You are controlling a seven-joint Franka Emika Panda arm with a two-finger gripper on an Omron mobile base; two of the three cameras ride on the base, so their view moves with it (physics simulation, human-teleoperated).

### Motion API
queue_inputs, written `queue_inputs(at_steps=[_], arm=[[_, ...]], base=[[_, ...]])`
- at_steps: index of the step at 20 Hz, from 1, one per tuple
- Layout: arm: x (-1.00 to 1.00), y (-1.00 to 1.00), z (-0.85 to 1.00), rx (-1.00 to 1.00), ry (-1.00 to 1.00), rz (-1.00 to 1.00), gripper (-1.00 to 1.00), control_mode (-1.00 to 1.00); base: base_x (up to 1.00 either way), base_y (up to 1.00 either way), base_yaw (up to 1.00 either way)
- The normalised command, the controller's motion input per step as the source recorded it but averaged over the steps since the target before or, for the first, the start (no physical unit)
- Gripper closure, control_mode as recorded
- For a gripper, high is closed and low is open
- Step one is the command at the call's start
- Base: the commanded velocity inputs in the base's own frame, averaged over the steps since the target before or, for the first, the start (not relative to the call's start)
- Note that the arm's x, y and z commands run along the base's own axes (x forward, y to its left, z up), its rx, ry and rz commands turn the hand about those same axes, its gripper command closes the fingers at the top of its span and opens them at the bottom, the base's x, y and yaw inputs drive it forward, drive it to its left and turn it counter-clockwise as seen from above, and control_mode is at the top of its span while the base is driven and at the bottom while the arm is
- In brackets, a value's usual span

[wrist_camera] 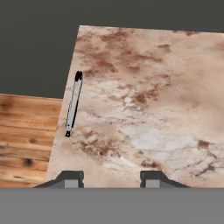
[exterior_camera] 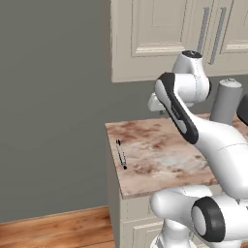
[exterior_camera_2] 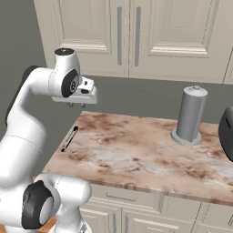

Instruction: Pick up the tongs from the counter and place them near the plate next to the oven.

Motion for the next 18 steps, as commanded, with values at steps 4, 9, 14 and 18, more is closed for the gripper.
queue_inputs(at_steps=[4, 9, 14, 18], arm=[[-0.13, 0.05, -0.04, 0.0, 0.0, 0.06, -1.0, -1.0], [-0.37, 0.33, -0.3, -0.02, -0.06, 0.06, -1.0, -1.0], [-0.11, 0.51, -0.5, 0.0, -0.11, -0.01, -1.0, -1.0], [0.19, 0.46, -0.62, 0.0, 0.13, -0.17, -1.0, -1.0]], base=[[0.0, 0.0, 0.0], [0.0, 0.0, 0.0], [0.0, 0.0, 0.0], [0.0, 0.0, 0.0]])
